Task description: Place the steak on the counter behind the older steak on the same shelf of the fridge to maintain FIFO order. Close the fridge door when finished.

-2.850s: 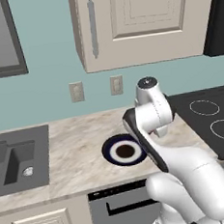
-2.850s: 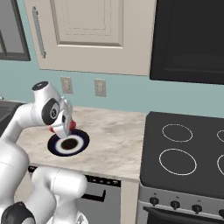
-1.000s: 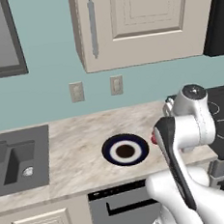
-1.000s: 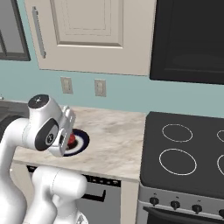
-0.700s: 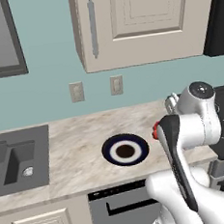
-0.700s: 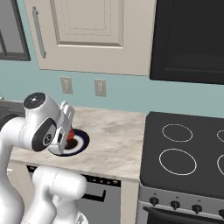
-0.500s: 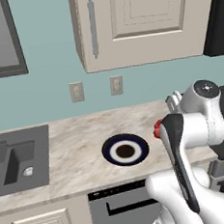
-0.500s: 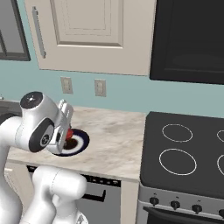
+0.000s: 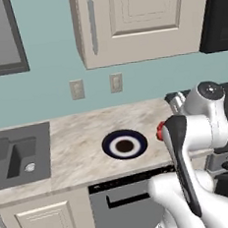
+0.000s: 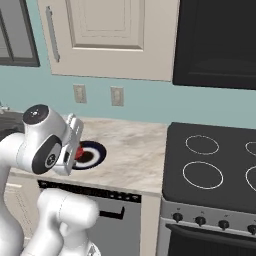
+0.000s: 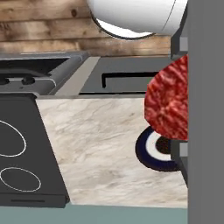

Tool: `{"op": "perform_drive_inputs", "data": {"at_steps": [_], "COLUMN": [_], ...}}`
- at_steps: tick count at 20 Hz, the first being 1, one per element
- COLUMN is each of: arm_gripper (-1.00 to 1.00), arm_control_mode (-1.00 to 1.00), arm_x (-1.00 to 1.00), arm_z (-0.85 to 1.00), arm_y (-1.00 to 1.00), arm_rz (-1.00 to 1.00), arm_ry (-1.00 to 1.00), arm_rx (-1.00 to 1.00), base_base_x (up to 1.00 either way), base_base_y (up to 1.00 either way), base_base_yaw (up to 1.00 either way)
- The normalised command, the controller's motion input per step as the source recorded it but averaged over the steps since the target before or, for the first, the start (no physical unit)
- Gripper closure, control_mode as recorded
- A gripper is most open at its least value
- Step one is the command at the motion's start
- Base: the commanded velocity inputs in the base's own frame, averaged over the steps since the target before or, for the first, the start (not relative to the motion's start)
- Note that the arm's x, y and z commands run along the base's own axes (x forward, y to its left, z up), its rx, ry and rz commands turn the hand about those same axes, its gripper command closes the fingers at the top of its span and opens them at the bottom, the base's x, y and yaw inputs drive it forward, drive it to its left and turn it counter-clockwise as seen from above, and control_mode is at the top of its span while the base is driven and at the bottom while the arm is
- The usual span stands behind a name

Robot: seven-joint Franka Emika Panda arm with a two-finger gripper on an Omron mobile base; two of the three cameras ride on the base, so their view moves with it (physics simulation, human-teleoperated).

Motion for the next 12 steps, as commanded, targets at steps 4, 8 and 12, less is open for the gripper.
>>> {"op": "perform_drive_inputs", "data": {"at_steps": [4, 8, 12], "arm_gripper": [1.00, 1.00, 1.00], "arm_control_mode": [1.00, 1.00, 1.00], "arm_x": [0.00, 0.00, 0.00], "arm_z": [0.00, 0.00, 0.00], "arm_y": [0.00, 0.00, 0.00], "arm_rz": [0.00, 0.00, 0.00], "arm_ry": [0.00, 0.00, 0.00], "arm_rx": [0.00, 0.00, 0.00], "base_base_x": [-1.00, -1.00, -0.86], "base_base_y": [0.06, 0.05, 0.24], "base_base_yaw": [-0.14, -0.27, -0.41]}}
